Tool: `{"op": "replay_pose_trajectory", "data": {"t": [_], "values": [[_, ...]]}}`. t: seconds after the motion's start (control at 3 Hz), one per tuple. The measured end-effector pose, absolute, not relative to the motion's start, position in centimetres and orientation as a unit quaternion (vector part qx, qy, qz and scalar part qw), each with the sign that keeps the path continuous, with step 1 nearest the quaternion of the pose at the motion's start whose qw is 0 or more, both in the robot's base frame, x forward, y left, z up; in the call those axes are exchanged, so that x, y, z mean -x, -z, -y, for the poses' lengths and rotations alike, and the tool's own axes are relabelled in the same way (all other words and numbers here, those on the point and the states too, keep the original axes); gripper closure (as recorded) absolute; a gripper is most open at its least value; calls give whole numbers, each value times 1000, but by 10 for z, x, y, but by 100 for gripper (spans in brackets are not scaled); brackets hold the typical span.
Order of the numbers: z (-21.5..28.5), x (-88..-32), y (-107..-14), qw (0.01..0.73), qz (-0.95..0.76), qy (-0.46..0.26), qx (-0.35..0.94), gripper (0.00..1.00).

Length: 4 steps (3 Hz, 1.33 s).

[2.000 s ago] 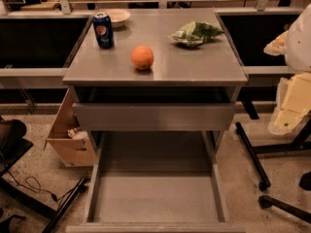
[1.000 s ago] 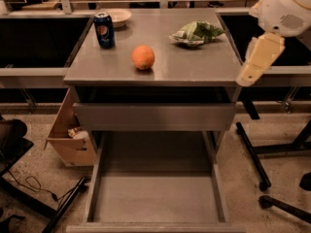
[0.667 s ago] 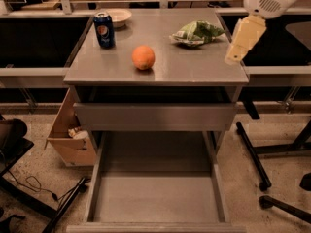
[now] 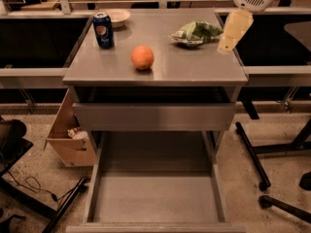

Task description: Place green jalapeno chip bag into middle drawer

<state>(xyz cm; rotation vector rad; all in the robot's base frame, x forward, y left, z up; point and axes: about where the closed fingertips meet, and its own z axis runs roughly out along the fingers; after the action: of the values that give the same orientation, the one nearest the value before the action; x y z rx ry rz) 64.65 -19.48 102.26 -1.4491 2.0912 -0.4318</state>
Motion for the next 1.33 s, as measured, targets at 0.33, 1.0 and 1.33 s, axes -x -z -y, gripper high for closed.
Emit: {"op": "replay_pose_trajectory", "data": {"t": [0.33,1.0,1.33], "values": [[183,-693,-1018,323,-759,145,547,0],[151,-807,-1001,413,-726,107,539,0],[151,-848,-980,433,-730,105,518,0]]}}
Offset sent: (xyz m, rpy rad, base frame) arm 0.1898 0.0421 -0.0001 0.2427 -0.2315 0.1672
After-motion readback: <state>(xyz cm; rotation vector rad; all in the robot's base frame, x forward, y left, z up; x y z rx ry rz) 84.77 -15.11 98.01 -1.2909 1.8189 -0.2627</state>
